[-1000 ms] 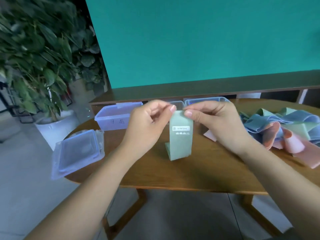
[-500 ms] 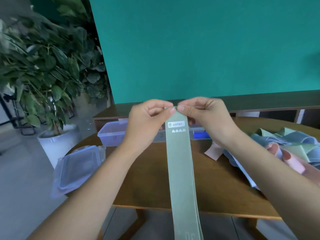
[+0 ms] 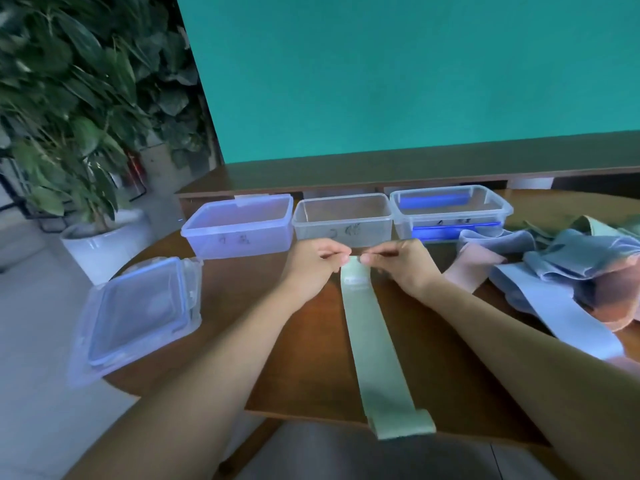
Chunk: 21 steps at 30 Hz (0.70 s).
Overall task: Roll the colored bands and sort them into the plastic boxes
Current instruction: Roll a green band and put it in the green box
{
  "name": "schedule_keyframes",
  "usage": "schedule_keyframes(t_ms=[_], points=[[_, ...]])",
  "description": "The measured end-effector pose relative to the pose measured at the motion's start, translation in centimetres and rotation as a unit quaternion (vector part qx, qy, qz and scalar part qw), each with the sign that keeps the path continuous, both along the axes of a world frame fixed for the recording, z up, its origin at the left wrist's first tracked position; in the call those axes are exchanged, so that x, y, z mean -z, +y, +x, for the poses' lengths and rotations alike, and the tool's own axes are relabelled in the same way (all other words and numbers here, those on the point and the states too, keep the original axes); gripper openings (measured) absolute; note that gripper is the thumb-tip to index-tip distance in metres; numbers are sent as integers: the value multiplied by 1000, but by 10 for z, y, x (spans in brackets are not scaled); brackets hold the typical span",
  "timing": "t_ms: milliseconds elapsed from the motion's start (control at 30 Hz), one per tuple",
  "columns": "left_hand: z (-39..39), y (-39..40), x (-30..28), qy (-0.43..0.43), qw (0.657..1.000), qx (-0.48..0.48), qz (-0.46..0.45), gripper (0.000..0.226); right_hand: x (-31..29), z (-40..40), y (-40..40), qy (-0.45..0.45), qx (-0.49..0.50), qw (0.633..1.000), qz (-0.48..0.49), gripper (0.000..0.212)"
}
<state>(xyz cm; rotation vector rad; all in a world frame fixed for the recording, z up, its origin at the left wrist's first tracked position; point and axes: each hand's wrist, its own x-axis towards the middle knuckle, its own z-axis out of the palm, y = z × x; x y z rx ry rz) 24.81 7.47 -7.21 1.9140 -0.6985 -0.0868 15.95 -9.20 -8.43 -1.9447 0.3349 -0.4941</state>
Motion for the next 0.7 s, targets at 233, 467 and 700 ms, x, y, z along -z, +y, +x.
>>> schedule_keyframes(t_ms=[233, 467, 700], points=[[23, -11, 17, 16, 998, -39, -42, 9, 5, 25, -6, -6, 15, 1000, -13, 5], [33, -23, 27, -14, 993, -103, -55, 8, 14, 46, -9, -10, 85, 993, -83, 8], [18, -12, 27, -34, 996, -81, 16, 35, 18, 19, -6, 13, 61, 991, -121, 28]])
